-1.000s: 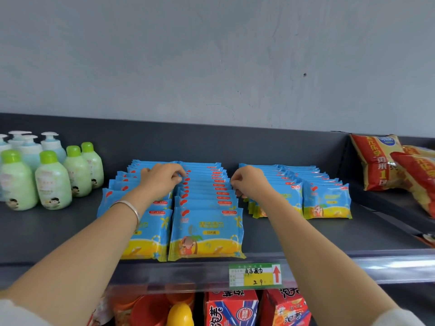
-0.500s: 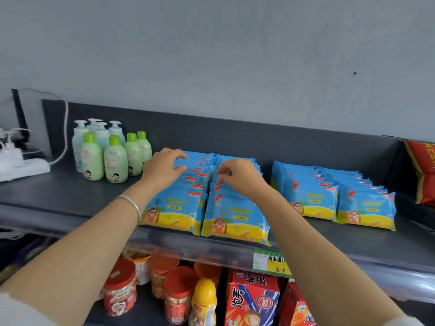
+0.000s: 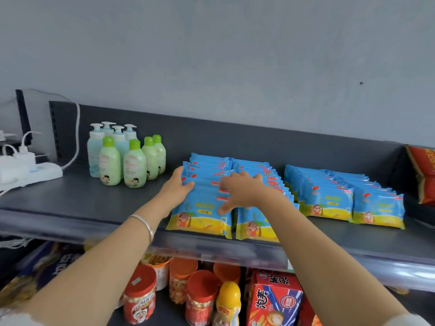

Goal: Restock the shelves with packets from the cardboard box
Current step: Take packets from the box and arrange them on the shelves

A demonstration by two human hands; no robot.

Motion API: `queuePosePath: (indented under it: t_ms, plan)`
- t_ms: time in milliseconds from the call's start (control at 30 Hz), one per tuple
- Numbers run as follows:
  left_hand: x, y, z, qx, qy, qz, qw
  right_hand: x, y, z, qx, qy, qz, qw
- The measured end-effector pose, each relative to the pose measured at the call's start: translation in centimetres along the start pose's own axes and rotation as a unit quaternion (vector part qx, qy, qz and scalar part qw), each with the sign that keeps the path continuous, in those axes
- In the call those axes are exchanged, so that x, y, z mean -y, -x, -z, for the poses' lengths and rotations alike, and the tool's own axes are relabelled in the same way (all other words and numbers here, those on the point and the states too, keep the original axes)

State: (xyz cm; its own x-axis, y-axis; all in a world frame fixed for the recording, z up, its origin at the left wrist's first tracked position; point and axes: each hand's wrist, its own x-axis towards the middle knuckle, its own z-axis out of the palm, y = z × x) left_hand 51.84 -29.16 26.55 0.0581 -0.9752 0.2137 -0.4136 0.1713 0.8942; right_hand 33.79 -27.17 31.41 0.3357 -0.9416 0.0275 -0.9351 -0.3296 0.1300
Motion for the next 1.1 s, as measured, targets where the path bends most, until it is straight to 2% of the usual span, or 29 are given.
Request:
queuePosePath:
  t_ms: [200, 467, 633, 733, 867, 967, 1100]
  plan:
    - [0.6, -0.1, 1.2, 0.003, -0.009, -0.023, 1.000, 2.3, -0.7, -0.1, -0.035, -0.041, -0.022, 0.998]
    - [0.7, 0.2, 2.3, 0.074, -0.049, -0.102, 0.991, 2.3, 0.2, 0.4, -0.031, -0.159, -0.049, 0.986]
    - [1.7, 0.2, 1.9, 0.147, -0.078, -0.107, 0.980, 1.9, 0.3, 0.1, -0.005, -0.151, -0.049, 0.987]
    - [1.4, 0.2, 2.0, 0.139, -0.078, -0.110, 0.981, 1.0, 0.1, 0.8, -0.044, -0.184, -0.056, 0.980]
    - [0.4, -0.3, 2.5, 0.077, -0.032, -0.088, 0.993, -1.1, -0.9, 1.3, -0.142, -0.191, -0.125, 0.963]
    - [-0.3, -1.0, 2.4, 0.078, 0.004, -0.038, 0.996, -1.3, -1.7, 1.1, -0.130, -0.161, -0.132, 0.969]
    - [-0.9, -1.6, 1.4, 0.084, -0.025, -0.011, 0.996, -0.8, -3.0, 0.2, -0.095, -0.131, -0.144, 0.976]
